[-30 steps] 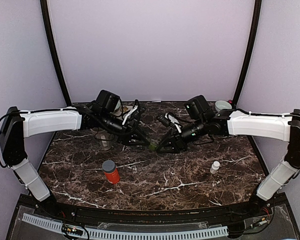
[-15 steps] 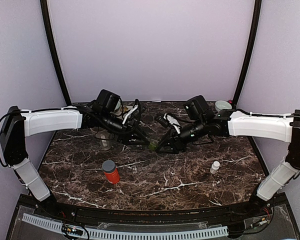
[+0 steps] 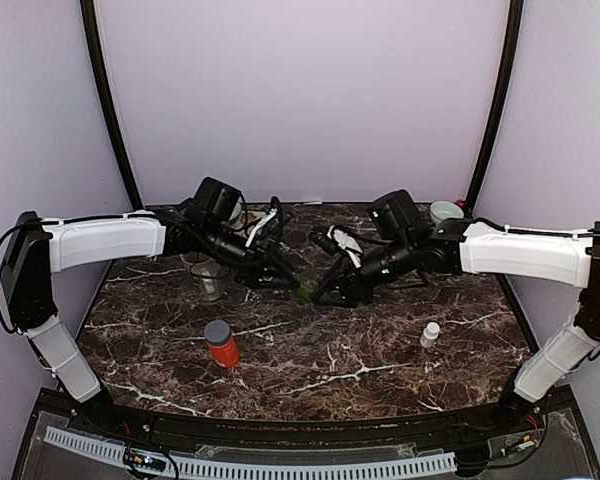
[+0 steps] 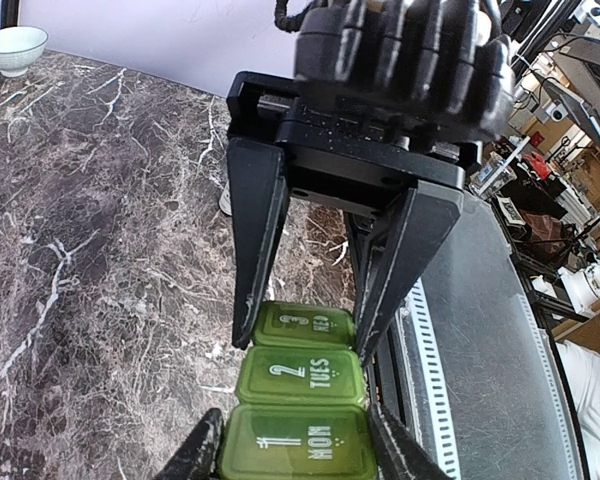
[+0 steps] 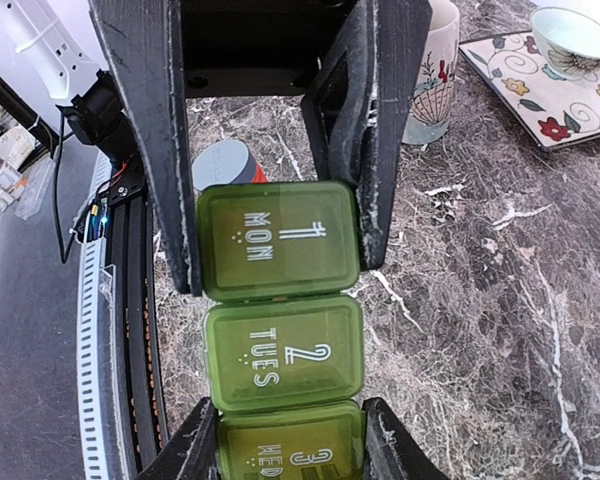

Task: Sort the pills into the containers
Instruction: Open the lid of the pill container, then pass from the left arm to the right

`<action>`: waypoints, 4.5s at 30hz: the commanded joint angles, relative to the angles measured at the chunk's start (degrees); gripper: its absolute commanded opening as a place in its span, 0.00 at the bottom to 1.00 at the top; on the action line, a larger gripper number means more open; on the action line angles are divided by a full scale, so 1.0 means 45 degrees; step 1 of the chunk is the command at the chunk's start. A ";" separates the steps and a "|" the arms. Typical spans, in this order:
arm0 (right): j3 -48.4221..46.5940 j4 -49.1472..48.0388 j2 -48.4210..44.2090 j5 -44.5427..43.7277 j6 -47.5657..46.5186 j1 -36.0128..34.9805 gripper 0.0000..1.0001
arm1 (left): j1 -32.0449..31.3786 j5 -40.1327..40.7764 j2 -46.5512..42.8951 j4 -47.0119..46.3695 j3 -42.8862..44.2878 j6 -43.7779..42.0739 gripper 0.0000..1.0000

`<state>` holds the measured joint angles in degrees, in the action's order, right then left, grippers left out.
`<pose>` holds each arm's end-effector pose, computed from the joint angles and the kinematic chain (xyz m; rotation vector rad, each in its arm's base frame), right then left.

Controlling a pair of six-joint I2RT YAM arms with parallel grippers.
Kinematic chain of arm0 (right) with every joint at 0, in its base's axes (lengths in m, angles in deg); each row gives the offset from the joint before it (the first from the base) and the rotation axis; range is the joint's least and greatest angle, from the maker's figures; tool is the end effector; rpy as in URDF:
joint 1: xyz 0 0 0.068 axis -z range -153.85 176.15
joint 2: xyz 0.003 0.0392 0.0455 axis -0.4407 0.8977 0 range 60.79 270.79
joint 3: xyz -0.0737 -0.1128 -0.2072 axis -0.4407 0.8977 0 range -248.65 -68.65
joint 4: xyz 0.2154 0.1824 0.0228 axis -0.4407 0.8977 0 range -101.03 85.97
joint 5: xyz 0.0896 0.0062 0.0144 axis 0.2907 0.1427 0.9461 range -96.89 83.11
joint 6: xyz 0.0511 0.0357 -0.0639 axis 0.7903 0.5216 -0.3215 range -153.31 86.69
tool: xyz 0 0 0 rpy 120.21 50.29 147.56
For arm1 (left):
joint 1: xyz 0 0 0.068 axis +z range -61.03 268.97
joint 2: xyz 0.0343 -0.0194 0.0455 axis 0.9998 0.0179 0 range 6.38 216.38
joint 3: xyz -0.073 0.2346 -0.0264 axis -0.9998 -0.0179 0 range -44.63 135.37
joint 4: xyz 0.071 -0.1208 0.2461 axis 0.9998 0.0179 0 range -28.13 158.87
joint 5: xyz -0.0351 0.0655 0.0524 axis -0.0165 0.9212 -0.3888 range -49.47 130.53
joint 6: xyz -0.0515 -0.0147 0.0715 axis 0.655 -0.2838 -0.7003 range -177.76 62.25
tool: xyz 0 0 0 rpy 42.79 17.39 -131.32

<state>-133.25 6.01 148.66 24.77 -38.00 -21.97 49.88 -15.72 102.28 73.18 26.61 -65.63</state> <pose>0.2288 0.3176 0.2083 -1.3136 1.9562 1.0157 0.2755 -0.3091 0.2229 1.3711 1.7095 -1.3784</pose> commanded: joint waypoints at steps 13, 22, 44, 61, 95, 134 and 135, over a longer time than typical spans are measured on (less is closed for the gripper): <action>-0.0091 -0.0032 -0.0330 -0.2222 -0.0735 -0.0498 0.28 | -0.0039 -0.0392 -0.0049 0.0503 0.0786 0.0640 0.49; 0.0000 0.0168 -0.0602 -0.3548 -0.0999 -0.0898 0.27 | -0.0024 0.0108 -0.0035 0.0512 0.0851 0.0769 0.45; 0.0088 0.0196 -0.0739 -0.7043 -0.1701 -0.2253 0.26 | -0.0045 0.1267 0.0570 0.1199 0.1893 0.1935 0.43; 0.0455 -0.0185 -0.1193 -0.6920 -0.1453 -0.2315 0.39 | -0.0056 0.0790 0.0344 0.0506 0.1011 0.1912 0.38; 0.0045 -0.0269 -0.1141 -0.5349 -0.1165 -0.2139 0.65 | -0.0048 -0.0442 -0.0346 -0.1591 -0.0771 0.1576 0.35; -0.0706 -0.0310 -0.0156 -0.4246 -0.1214 -0.1295 0.33 | -0.0051 -0.0850 -0.0875 -0.2087 -0.1300 0.1339 0.35; -0.0694 -0.0319 -0.0136 -0.4201 -0.1205 -0.1265 0.32 | -0.0044 -0.0861 -0.0895 -0.2118 -0.1310 0.1358 0.35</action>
<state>-135.41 5.83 147.55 4.55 -43.53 -28.53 49.55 -17.58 101.60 65.86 21.52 -59.03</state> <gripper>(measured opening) 0.334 0.433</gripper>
